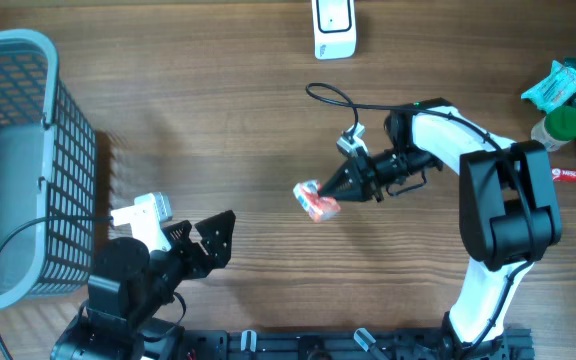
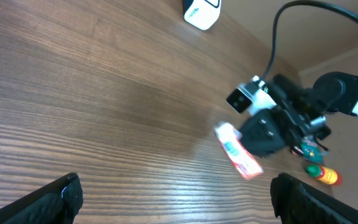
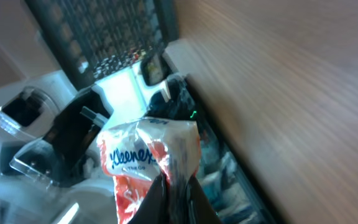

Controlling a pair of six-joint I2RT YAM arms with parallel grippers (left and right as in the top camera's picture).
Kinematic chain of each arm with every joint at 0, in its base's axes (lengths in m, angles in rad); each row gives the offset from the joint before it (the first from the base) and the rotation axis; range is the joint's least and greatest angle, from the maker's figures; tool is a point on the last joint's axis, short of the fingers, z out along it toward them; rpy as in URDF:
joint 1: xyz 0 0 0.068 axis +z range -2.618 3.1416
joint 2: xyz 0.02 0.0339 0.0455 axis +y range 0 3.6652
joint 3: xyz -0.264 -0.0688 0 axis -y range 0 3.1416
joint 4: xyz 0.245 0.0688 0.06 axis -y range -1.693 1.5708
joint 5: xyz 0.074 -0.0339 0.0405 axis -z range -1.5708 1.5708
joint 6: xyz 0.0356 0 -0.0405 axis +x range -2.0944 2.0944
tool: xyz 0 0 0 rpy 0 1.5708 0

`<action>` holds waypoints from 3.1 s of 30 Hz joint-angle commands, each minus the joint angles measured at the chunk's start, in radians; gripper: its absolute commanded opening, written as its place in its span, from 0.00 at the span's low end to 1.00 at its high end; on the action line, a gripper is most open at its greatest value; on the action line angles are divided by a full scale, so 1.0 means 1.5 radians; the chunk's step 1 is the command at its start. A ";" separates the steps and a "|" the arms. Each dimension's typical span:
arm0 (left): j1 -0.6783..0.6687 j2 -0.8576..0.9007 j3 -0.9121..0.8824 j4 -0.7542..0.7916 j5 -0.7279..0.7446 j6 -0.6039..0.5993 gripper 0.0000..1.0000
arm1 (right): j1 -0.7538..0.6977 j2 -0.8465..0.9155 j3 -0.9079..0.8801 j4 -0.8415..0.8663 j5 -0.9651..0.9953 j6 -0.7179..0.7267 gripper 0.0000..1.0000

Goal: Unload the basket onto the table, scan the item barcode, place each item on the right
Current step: 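Lift the Kleenex pack with the right gripper toward the scanner, then hold the Kleenex pack under the white scanner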

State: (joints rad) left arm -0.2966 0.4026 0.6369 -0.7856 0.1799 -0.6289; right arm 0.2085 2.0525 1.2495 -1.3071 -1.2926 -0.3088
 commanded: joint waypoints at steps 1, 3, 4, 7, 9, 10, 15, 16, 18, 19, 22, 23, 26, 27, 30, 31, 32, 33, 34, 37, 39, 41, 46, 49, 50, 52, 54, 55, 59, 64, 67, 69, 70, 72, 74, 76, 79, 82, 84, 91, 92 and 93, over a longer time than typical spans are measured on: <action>-0.004 0.000 0.001 0.001 -0.004 0.013 1.00 | 0.006 -0.007 0.000 -0.174 -0.057 -0.379 0.04; -0.004 0.000 0.001 0.001 -0.004 0.013 1.00 | 0.006 -0.013 -0.008 -0.204 -0.043 -0.421 0.04; -0.004 0.000 0.001 0.001 -0.004 0.013 1.00 | 0.006 -0.017 -0.016 -0.203 -0.037 -0.423 0.04; -0.004 0.000 0.001 0.001 -0.004 0.013 1.00 | 0.006 -0.030 -0.048 -0.204 -0.037 -0.425 0.04; -0.004 0.000 0.001 0.001 -0.004 0.013 1.00 | 0.006 -0.043 -0.082 -0.204 -0.040 -0.440 0.04; -0.004 0.000 0.001 0.001 -0.004 0.013 1.00 | 0.006 -0.049 -0.097 -0.204 -0.042 -0.448 0.04; -0.004 0.000 0.001 0.001 -0.004 0.013 1.00 | 0.006 -0.113 -0.221 -0.204 -0.073 -0.499 0.04; -0.004 0.000 0.001 0.001 -0.004 0.013 1.00 | 0.006 -0.125 -0.238 -0.204 -0.080 -0.509 0.05; -0.004 0.000 0.001 0.001 -0.004 0.013 1.00 | 0.006 -0.144 -0.258 -0.204 -0.086 -0.512 0.05; -0.004 0.000 0.001 0.001 -0.004 0.013 1.00 | 0.006 -0.153 -0.263 -0.204 -0.089 -0.510 0.04; -0.004 0.000 0.001 0.001 -0.004 0.013 1.00 | 0.006 -0.173 -0.264 -0.204 -0.104 -0.508 0.04; -0.004 0.000 0.001 0.001 -0.004 0.013 1.00 | 0.006 -0.177 -0.263 -0.204 -0.112 -0.508 0.04; -0.004 0.000 0.001 0.001 -0.004 0.013 1.00 | 0.005 -0.180 -0.260 -0.196 -0.130 -0.511 0.04; -0.004 0.000 0.001 0.001 -0.004 0.013 1.00 | 0.003 -0.180 -0.256 -0.183 -0.135 -0.510 0.04; -0.004 0.000 0.001 0.001 -0.004 0.013 1.00 | -0.012 -0.180 -0.243 -0.140 -0.153 -0.509 0.04; -0.004 0.000 0.001 0.001 -0.004 0.013 1.00 | -0.023 -0.180 -0.235 -0.127 -0.161 -0.509 0.05; -0.004 0.000 0.001 0.001 -0.004 0.013 1.00 | -0.032 -0.180 -0.226 -0.120 -0.168 -0.509 0.05; -0.004 0.000 0.001 0.001 -0.004 0.013 1.00 | -0.046 -0.180 -0.213 -0.111 -0.172 -0.509 0.05; -0.004 0.000 0.001 0.001 -0.004 0.013 1.00 | -0.060 -0.180 -0.199 -0.096 -0.173 -0.509 0.05; -0.004 0.000 0.001 0.001 -0.004 0.013 1.00 | -0.102 -0.180 -0.150 -0.012 -0.171 -0.487 0.05; -0.004 0.000 0.001 0.001 -0.004 0.013 1.00 | -0.125 -0.180 -0.120 0.102 -0.161 -0.400 0.04; -0.004 0.000 0.001 0.001 -0.004 0.013 1.00 | -0.136 -0.180 -0.098 0.271 -0.106 -0.232 0.05; -0.004 0.000 0.001 0.001 -0.004 0.013 1.00 | -0.129 -0.180 -0.067 0.637 0.253 0.199 0.04; -0.004 0.000 0.001 0.001 -0.004 0.013 1.00 | -0.125 -0.180 -0.026 0.653 0.235 0.178 0.05; -0.004 0.000 0.001 0.001 -0.004 0.013 1.00 | -0.121 -0.180 -0.011 0.653 0.240 0.164 0.05; -0.004 0.000 0.001 0.001 -0.004 0.013 1.00 | -0.112 -0.180 0.019 0.652 0.289 0.154 0.04; -0.004 0.000 0.001 0.001 -0.004 0.013 1.00 | -0.095 -0.180 0.051 0.645 0.387 0.153 0.04; -0.004 0.000 0.001 0.001 -0.004 0.013 1.00 | -0.085 -0.180 0.064 0.644 0.432 0.153 0.04; -0.004 0.000 0.001 0.001 -0.004 0.013 1.00 | -0.036 -0.180 0.093 0.673 0.633 0.121 0.04; -0.004 0.000 0.001 0.001 -0.004 0.013 1.00 | 0.029 -0.168 0.094 0.775 0.875 0.034 0.04; -0.004 0.000 0.001 0.001 -0.004 0.013 1.00 | 0.048 -0.134 0.095 0.844 0.951 -0.004 0.04; -0.004 0.000 0.001 0.001 -0.004 0.013 1.00 | 0.053 -0.104 0.104 0.879 0.970 -0.012 0.04; -0.004 0.000 0.001 0.001 -0.004 0.013 1.00 | 0.053 -0.081 0.120 0.891 0.972 -0.016 0.04; -0.004 0.000 0.001 0.001 -0.004 0.013 1.00 | 0.053 -0.045 0.157 0.893 0.972 -0.016 0.04; -0.004 0.000 0.001 0.001 -0.004 0.013 1.00 | 0.053 0.002 0.216 0.886 0.971 -0.017 0.04; -0.004 0.000 0.001 0.001 -0.004 0.013 1.00 | 0.056 0.055 0.287 0.871 0.971 -0.018 0.04; -0.004 0.000 0.001 0.001 -0.004 0.013 1.00 | 0.062 0.129 0.388 0.852 0.976 -0.016 0.04; -0.004 0.000 0.001 0.001 -0.004 0.013 1.00 | 0.061 0.187 0.458 0.850 1.004 -0.003 0.04; -0.004 0.000 0.001 0.001 -0.004 0.013 1.00 | 0.061 0.192 0.460 0.851 1.003 -0.004 0.04; -0.004 0.000 0.001 0.001 -0.004 0.013 1.00 | 0.062 0.179 0.485 0.781 1.121 0.052 0.04; -0.004 0.000 0.001 0.001 -0.004 0.013 1.00 | 0.059 0.169 0.489 0.753 1.158 0.062 0.04; -0.004 0.000 0.001 0.001 -0.004 0.013 1.00 | 0.056 0.160 0.489 0.735 1.188 0.072 0.04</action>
State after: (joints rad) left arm -0.2966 0.4026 0.6369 -0.7856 0.1799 -0.6289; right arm 0.2977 2.3199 1.9373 -0.1471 0.2897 -0.2768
